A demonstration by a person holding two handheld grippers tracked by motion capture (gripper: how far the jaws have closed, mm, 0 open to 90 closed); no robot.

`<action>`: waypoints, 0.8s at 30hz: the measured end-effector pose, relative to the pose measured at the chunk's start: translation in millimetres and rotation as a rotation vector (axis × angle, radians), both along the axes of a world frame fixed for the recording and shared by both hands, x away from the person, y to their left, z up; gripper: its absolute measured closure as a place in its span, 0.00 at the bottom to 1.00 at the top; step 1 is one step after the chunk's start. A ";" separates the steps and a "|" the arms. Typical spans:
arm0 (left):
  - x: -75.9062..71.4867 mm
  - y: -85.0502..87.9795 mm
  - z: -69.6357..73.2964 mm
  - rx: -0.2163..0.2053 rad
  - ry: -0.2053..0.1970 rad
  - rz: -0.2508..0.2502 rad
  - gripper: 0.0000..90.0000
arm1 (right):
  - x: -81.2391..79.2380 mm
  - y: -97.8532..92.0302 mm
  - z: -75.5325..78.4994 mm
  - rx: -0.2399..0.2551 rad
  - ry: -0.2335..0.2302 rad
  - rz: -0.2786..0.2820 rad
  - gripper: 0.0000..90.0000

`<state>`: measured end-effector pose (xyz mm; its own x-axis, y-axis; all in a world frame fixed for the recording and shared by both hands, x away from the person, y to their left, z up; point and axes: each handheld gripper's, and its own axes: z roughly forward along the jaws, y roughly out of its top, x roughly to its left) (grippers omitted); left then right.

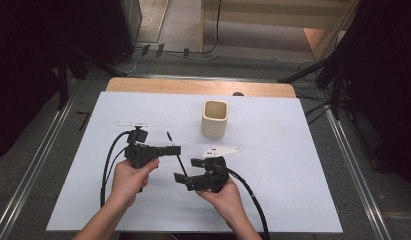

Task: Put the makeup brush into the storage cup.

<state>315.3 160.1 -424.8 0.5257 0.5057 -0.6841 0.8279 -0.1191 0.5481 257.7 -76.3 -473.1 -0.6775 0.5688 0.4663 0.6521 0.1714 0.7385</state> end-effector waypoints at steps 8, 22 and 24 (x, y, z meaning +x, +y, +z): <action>-0.2 1.2 0.2 0.030 -0.019 -0.008 0.95 | 5.9 -10.7 6.5 -0.084 0.009 0.069 0.21; -7.9 7.1 3.4 0.060 -0.032 -0.103 0.95 | 4.5 -24.2 6.7 -0.044 -0.010 0.213 0.26; -9.4 6.9 4.3 0.057 -0.035 -0.115 0.95 | 5.1 -21.6 6.3 -0.046 -0.015 0.232 0.27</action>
<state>305.9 167.0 -420.6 0.6052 0.4785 -0.6362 0.7877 -0.2442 0.5656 262.8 -97.9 -466.8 -0.7993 0.4177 0.4320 0.5802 0.3491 0.7359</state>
